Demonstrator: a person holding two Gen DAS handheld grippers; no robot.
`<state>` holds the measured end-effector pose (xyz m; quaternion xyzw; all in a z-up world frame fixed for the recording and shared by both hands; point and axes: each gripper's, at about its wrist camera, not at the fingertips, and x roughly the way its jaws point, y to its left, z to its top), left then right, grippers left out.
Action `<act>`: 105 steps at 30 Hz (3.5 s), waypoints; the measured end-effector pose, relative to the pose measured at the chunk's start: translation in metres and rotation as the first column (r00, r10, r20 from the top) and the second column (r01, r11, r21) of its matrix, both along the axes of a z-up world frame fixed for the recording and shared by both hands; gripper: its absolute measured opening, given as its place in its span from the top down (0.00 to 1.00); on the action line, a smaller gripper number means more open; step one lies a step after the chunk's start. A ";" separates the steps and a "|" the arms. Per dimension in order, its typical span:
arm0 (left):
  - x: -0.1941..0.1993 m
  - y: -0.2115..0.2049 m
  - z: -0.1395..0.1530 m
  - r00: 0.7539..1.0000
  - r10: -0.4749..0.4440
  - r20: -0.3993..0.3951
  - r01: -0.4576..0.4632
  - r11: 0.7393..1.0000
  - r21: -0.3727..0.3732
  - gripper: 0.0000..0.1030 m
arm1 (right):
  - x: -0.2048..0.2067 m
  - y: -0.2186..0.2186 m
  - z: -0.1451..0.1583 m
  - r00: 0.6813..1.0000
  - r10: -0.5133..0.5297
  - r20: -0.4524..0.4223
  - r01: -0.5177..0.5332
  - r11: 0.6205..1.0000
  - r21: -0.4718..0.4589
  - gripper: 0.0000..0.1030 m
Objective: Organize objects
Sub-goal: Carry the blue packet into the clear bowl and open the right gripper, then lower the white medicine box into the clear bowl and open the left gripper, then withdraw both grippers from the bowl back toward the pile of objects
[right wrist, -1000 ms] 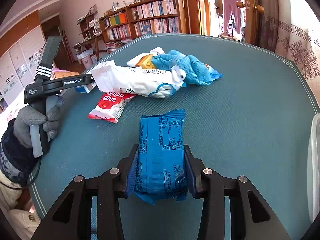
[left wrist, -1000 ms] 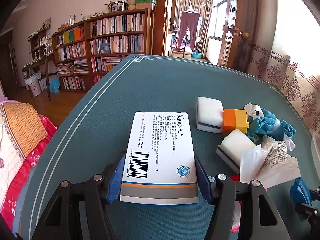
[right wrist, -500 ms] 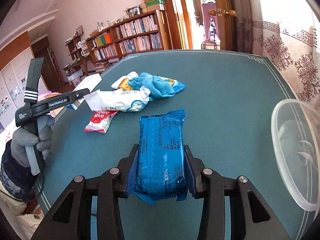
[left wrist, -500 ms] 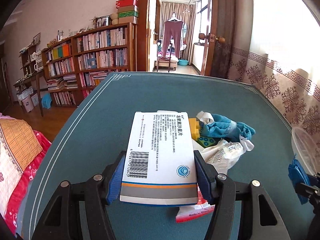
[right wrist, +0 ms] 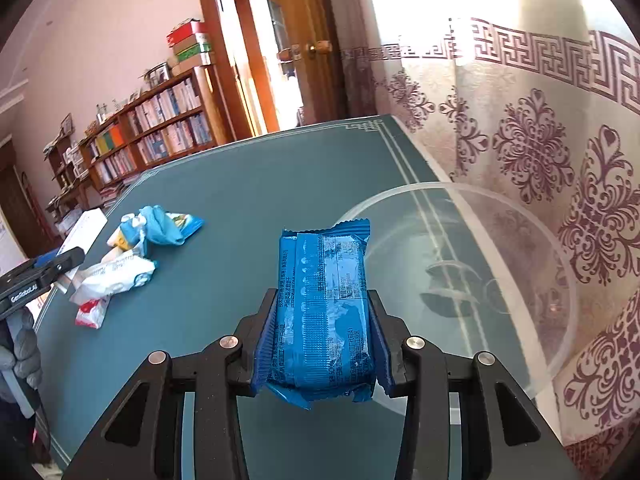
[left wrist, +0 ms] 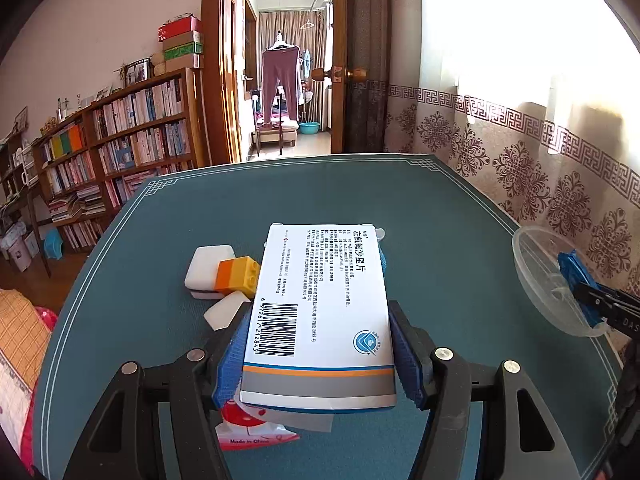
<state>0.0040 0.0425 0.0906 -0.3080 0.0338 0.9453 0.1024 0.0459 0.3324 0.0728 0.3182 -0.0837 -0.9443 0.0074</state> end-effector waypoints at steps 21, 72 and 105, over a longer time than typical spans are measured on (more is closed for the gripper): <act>-0.013 0.152 -0.006 0.960 -0.274 0.063 0.277 0.960 -0.036 0.36 | 0.005 0.066 -0.017 0.967 -0.255 -0.023 0.255 0.956 0.146 0.56; -0.028 0.146 -0.010 0.977 -0.209 0.039 0.210 0.978 -0.011 0.03 | 0.035 0.008 -0.007 0.986 -0.118 -0.121 0.139 0.975 0.175 0.49; -0.022 -0.073 -0.012 0.982 0.185 0.044 -0.187 0.980 0.062 0.01 | -0.029 -0.140 -0.024 0.952 0.288 0.105 -0.271 0.951 -0.151 0.38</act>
